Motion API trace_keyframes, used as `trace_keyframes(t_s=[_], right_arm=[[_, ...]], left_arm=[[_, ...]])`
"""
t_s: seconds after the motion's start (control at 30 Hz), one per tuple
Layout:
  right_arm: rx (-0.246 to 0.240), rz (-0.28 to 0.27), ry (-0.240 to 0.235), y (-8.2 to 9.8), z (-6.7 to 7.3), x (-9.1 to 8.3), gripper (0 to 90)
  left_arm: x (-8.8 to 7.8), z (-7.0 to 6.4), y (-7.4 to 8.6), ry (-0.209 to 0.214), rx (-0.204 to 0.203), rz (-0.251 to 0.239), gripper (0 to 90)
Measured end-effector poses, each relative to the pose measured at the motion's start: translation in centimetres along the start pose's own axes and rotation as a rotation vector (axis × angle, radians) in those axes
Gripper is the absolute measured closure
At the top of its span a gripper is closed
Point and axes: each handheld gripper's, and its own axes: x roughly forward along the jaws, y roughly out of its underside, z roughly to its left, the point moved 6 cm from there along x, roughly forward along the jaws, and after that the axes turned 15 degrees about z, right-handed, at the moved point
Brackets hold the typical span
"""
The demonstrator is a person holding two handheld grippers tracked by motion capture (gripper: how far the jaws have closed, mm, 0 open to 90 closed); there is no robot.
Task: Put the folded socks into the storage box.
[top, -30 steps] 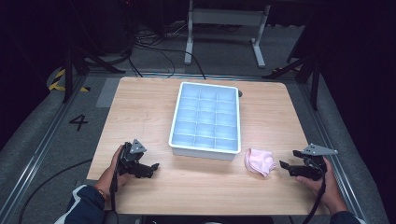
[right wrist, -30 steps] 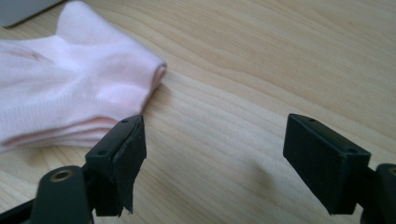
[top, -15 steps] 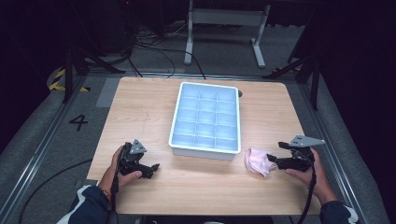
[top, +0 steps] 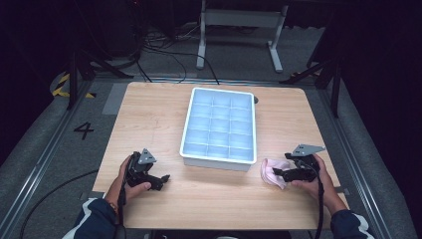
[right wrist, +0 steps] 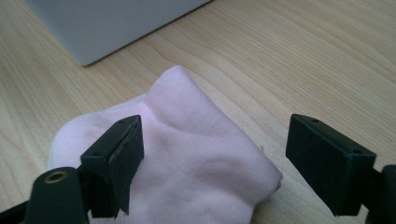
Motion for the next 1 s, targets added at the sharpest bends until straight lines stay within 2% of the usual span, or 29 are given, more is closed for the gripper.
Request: trace_keyframes(t_s=[0.1,0.27,0.4,0.47,0.57,0.67,0.77,0.9,1.0], right_arm=[[0.013,-0.001,0.001,0.0,-0.1,0.4,19.0],[0.045,0.01,-0.039,0.3,-0.2,1.1,15.3],[0.027,0.017,-0.085,0.5,0.3,1.3,17.2],[0.0,0.017,-0.104,0.4,0.6,1.1,30.0],[-0.028,0.021,-0.131,0.4,1.2,0.8,41.3],[-0.037,0.023,-0.137,0.4,1.4,0.7,49.5],[-0.075,0.026,-0.147,0.3,1.9,0.5,60.2],[-0.108,0.027,-0.131,0.2,2.3,0.4,66.6],[-0.1,0.023,-0.138,0.3,2.3,0.4,68.3]], left_arm=[[0.0,0.0,0.0,0.001,0.001,0.0,1.6],[0.0,0.0,0.1,0.0,0.001,0.0,1.7],[0.0,0.0,0.1,0.0,0.001,0.001,1.7],[0.0,0.0,0.1,0.0,0.002,0.0,1.7],[0.0,0.0,0.1,0.001,0.001,0.001,1.7],[0.0,0.0,0.1,0.0,0.002,0.001,1.6],[0.0,0.0,0.1,0.0,0.002,0.0,1.7],[0.0,0.0,0.1,0.0,0.003,0.0,1.7],[0.0,0.0,0.1,0.0,0.001,0.0,1.6]])
